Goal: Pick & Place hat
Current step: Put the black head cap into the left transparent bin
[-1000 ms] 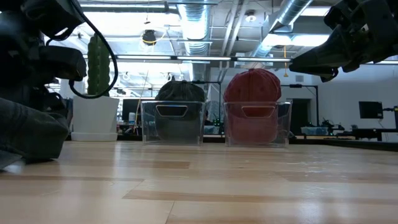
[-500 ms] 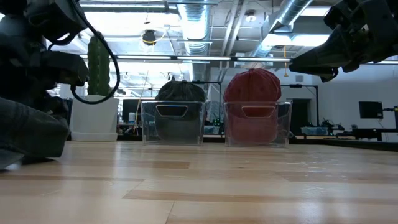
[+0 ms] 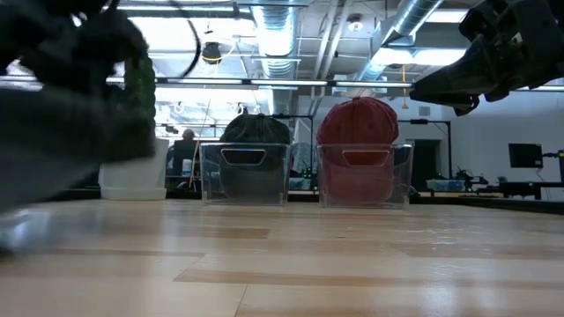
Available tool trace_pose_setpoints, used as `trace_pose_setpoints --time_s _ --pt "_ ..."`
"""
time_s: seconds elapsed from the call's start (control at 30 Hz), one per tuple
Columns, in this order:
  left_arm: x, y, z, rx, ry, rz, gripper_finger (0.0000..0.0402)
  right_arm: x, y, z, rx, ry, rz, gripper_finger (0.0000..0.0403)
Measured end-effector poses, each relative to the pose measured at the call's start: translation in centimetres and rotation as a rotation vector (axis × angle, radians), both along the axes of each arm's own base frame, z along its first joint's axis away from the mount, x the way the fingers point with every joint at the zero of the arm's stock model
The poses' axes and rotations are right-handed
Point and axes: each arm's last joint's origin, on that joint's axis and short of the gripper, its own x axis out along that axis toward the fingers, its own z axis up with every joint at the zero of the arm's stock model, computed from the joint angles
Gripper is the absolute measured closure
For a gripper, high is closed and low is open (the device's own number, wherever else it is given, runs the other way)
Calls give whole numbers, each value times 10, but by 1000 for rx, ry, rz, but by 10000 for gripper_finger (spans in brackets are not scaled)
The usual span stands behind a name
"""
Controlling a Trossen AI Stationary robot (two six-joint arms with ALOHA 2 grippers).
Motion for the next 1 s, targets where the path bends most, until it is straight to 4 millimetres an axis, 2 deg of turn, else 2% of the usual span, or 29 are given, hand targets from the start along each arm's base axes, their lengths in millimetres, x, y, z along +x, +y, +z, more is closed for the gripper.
trace_pose_setpoints --time_s 0.3,0.43,0.73,1.0 --pt "13 -2 58 86 -428 -140 391 0 0 0 1 -2 0 290" --pt "18 5 71 127 -571 -129 392 0 0 0 0 -2 -1 290" --pt "41 28 66 172 -623 -9 392 1 0 3 10 -28 -5 290" --pt "64 34 53 180 -654 30 392 3 -6 3 99 -40 -44 290"
